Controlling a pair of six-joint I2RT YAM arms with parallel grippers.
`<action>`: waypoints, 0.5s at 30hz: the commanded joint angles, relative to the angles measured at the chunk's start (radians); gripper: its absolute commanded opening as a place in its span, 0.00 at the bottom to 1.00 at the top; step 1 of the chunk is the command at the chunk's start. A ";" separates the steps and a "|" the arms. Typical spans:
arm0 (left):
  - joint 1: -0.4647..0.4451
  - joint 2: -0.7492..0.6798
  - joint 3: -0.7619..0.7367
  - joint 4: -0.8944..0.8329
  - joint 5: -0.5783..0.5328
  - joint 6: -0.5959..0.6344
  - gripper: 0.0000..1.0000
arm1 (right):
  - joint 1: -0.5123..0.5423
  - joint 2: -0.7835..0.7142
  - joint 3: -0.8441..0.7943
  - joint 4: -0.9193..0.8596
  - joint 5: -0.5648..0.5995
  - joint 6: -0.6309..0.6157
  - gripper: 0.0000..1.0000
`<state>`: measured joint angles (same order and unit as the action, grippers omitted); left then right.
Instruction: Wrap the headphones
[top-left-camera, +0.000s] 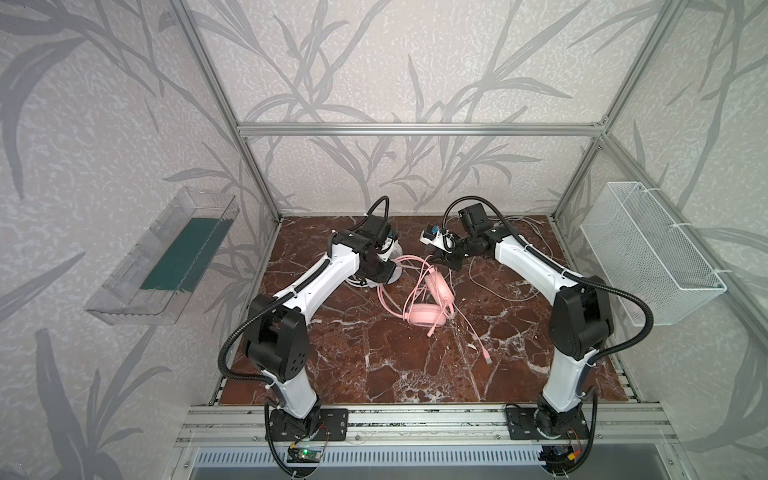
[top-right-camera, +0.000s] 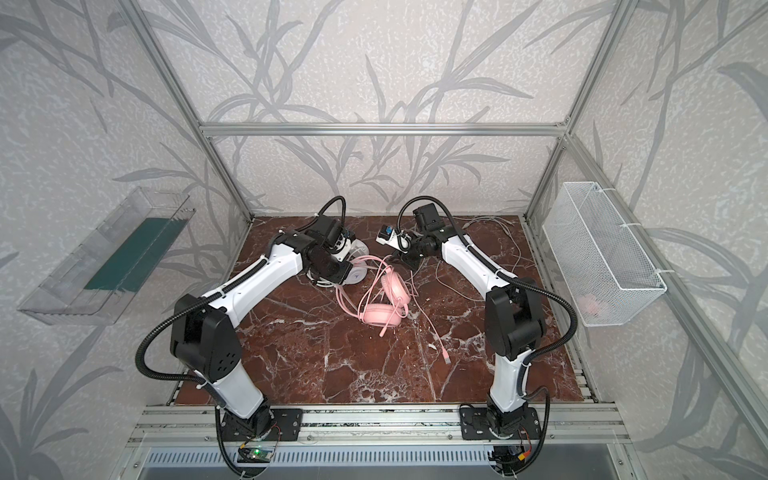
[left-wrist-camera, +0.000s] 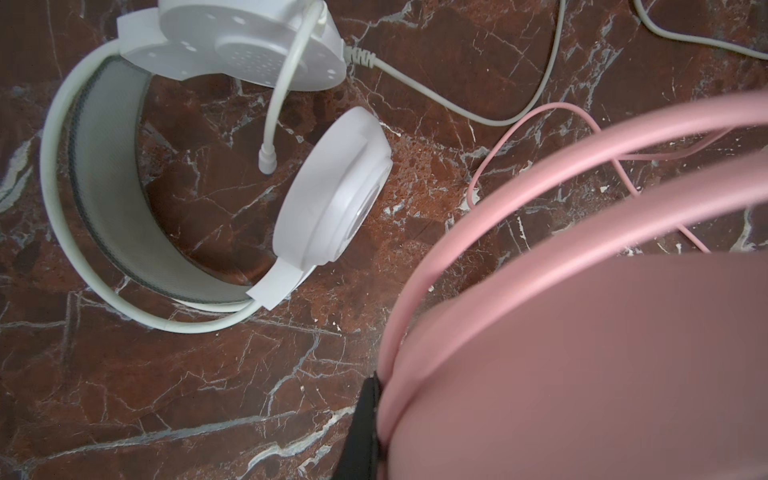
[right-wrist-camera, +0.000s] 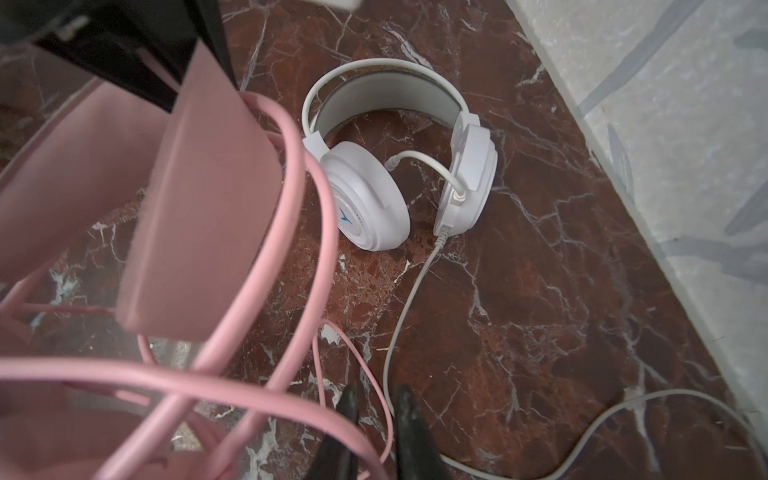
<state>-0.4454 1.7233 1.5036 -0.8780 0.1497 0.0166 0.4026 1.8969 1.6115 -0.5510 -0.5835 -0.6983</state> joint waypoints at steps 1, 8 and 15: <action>-0.007 -0.056 -0.009 -0.002 0.091 0.018 0.00 | -0.017 0.028 0.002 0.071 -0.053 0.132 0.24; 0.001 -0.096 -0.036 0.052 0.097 -0.038 0.00 | -0.022 0.079 -0.012 0.104 -0.053 0.315 0.28; 0.022 -0.122 -0.052 0.088 0.146 -0.072 0.00 | -0.022 0.061 -0.174 0.290 -0.085 0.507 0.29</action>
<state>-0.4316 1.6474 1.4570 -0.8303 0.2092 -0.0269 0.3843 1.9705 1.4914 -0.3630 -0.6392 -0.3130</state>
